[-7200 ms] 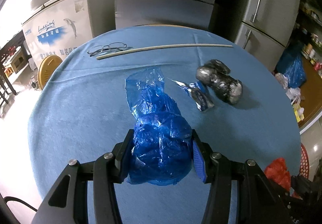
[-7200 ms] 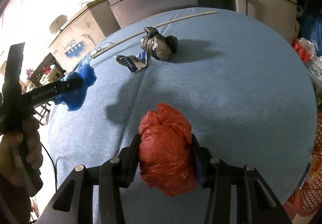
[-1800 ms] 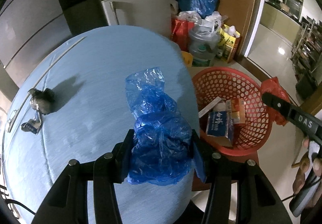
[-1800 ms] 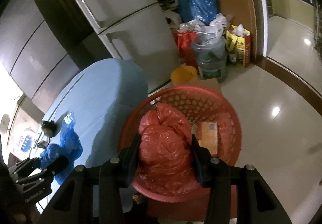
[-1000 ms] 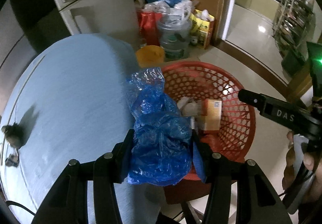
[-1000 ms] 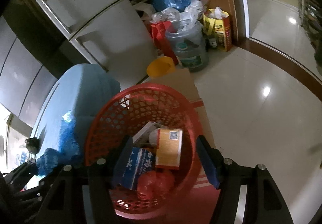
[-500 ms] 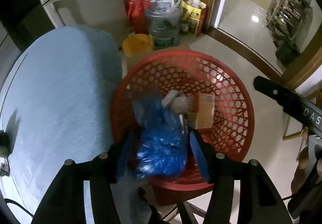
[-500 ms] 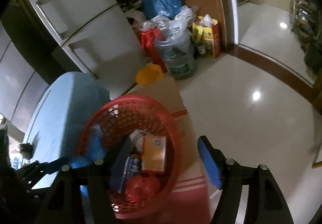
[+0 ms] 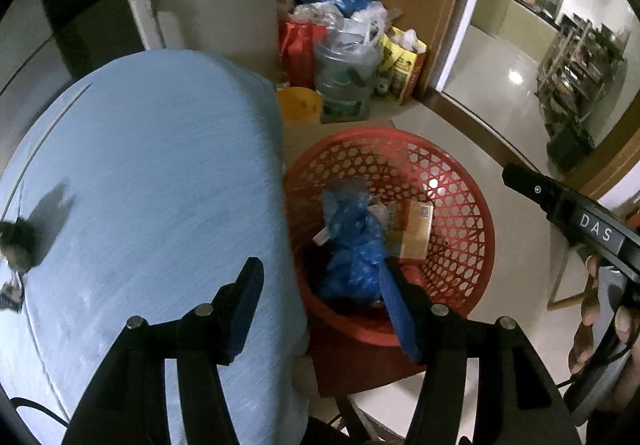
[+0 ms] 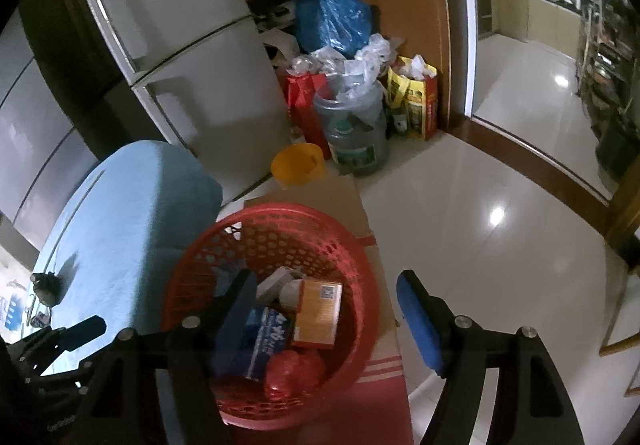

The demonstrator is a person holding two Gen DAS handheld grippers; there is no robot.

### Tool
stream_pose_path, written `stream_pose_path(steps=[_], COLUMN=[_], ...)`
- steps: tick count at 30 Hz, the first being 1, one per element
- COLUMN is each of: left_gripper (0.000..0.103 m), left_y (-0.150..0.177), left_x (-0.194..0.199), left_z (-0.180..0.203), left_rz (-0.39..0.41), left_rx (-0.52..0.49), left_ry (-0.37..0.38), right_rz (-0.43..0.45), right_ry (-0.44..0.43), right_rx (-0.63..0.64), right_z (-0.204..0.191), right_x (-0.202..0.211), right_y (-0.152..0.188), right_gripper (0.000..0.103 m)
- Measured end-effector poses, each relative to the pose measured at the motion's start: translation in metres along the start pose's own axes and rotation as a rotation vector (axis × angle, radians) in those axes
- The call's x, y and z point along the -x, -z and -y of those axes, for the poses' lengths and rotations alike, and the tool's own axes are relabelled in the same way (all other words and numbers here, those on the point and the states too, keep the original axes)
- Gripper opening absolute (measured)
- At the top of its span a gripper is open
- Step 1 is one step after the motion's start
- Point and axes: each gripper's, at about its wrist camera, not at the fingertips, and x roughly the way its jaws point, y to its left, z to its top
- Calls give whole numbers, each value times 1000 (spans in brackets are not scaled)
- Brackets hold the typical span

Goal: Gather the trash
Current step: 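Move both open tools back over the table toward the black bag and wrapper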

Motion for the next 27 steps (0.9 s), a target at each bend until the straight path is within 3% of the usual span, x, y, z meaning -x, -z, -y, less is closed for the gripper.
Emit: stream_pose_path(steps=[13, 27], left_gripper=[61, 61], left_y=[42, 114], left_x=[35, 56], left_z=[-73, -160], left_rz=[59, 61], left_rx=[160, 401], left_ry=[-63, -135], right_rz=[24, 38], right_ry=[-42, -80], right_rx=[124, 243], right_z=[-68, -132], right_x=[19, 36], right_y=[10, 23], right_gripper=[77, 77])
